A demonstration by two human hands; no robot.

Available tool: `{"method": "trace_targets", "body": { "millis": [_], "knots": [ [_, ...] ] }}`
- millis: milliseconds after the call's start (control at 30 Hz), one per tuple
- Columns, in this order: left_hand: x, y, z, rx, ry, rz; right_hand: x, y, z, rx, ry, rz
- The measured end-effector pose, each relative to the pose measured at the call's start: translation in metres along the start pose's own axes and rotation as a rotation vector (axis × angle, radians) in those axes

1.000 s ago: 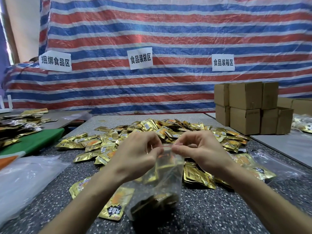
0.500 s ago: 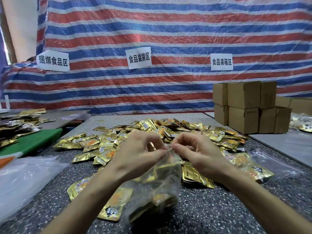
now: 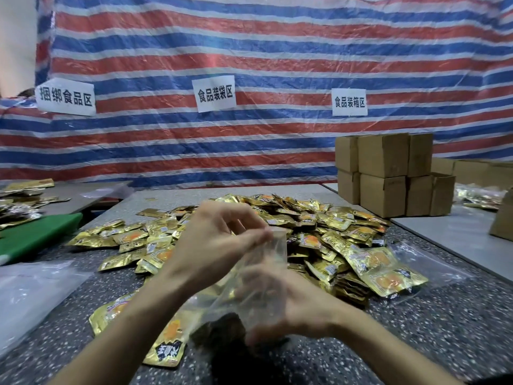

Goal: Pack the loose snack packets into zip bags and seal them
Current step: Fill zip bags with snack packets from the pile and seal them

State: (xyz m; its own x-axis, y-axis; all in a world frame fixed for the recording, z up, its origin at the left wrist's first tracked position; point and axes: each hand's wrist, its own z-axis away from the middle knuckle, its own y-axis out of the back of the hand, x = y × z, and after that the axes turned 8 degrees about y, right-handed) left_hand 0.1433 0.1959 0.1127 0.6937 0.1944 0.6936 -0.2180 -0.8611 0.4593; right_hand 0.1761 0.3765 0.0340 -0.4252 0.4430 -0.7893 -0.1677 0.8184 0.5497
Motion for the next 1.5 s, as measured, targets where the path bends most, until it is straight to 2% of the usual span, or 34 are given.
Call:
{"method": "trace_targets", "body": {
  "millis": [67,233,367,500,767,833,900,1000,1100,1200,1267,1333,1433,1500],
  "knots": [
    [0.003,0.0,-0.004,0.015,0.0,0.033,0.007,-0.004,0.002,-0.011,-0.007,-0.008],
    [-0.003,-0.001,-0.007,0.021,0.018,-0.126,0.011,0.013,0.013,0.218,-0.103,-0.067],
    [-0.013,-0.007,-0.002,0.054,0.02,-0.216,0.016,0.049,0.029,0.529,-0.282,-0.261],
    [-0.024,-0.016,0.003,-0.004,0.049,-0.19,0.037,0.1,0.038,0.891,-0.496,-0.446],
    [-0.045,-0.034,0.01,-0.172,0.111,-0.158,0.078,0.164,0.054,1.256,-0.634,-0.654],
    [-0.052,-0.034,0.013,-0.193,0.141,-0.172,0.087,0.163,0.055,1.278,-0.662,-0.605],
    [-0.059,-0.032,0.017,-0.192,0.177,-0.178,0.098,0.156,0.058,1.25,-0.789,-0.348],
    [-0.066,-0.027,0.023,-0.176,0.214,-0.169,0.104,0.146,0.061,1.026,-0.985,0.215],
    [-0.072,-0.022,0.027,-0.175,0.228,-0.179,0.096,0.142,0.059,0.758,-1.077,0.495],
    [-0.076,-0.016,0.03,-0.165,0.246,-0.174,0.074,0.131,0.045,0.708,-1.082,0.73],
    [-0.079,-0.013,0.033,-0.157,0.258,-0.18,0.057,0.112,0.028,0.688,-0.968,0.904],
    [-0.083,-0.009,0.036,-0.145,0.272,-0.187,0.043,0.087,0.007,0.653,-0.72,0.953],
    [-0.091,0.001,0.042,-0.084,0.295,-0.188,0.032,0.047,-0.023,0.578,-0.349,0.809],
    [-0.101,0.014,0.047,0.004,0.327,-0.183,0.032,0.021,-0.037,0.529,-0.189,0.706]
  ]
}}
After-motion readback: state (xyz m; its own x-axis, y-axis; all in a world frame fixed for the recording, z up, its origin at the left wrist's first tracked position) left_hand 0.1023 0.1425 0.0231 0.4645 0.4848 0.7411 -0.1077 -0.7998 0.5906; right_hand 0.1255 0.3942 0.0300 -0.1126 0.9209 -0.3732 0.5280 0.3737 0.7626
